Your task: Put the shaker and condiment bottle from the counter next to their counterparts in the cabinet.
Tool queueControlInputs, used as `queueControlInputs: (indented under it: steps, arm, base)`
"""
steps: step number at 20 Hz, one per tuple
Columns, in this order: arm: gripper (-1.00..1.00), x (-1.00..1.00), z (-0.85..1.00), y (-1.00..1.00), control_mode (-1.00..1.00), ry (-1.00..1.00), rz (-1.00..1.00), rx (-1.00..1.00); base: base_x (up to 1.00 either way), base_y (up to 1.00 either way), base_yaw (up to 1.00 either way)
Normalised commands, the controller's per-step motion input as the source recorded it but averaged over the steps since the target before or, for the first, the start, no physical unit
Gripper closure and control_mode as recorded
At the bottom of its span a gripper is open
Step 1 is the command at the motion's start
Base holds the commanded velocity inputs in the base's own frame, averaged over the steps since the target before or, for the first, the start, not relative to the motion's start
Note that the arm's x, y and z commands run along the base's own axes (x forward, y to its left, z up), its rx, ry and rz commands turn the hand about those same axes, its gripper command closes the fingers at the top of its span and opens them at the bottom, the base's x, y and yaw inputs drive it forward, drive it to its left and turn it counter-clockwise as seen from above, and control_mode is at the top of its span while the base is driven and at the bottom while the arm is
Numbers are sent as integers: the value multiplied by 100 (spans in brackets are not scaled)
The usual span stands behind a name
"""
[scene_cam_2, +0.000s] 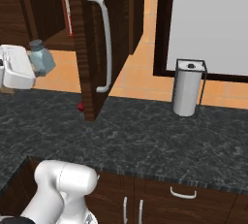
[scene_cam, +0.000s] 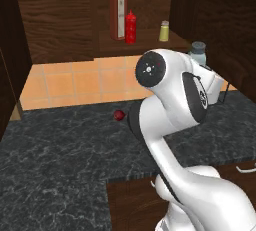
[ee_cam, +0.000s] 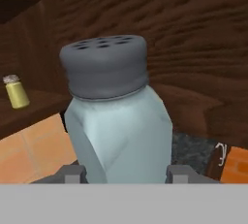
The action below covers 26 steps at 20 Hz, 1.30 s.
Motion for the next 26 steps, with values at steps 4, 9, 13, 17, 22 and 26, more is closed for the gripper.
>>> queueControlInputs:
  steps: [4,9,13,17,22,26]
  arm:
    - [100,36,34,-21,-100,6,0,0]
    - [100,50,-10,4,-100,8,3,-5]
    - [100,100,0,-16,-100,11,8,0]
    - [100,92,0,-3,-100,1,4,0]
    - [100,59,0,0,-100,0,1,0]
    - [100,54,-3,0,-100,0,1,0]
  base:
    - [0,0,0]
    - [0,0,0]
    - [0,0,0]
    - [0,0,0]
    - [0,0,0]
    - [0,0,0]
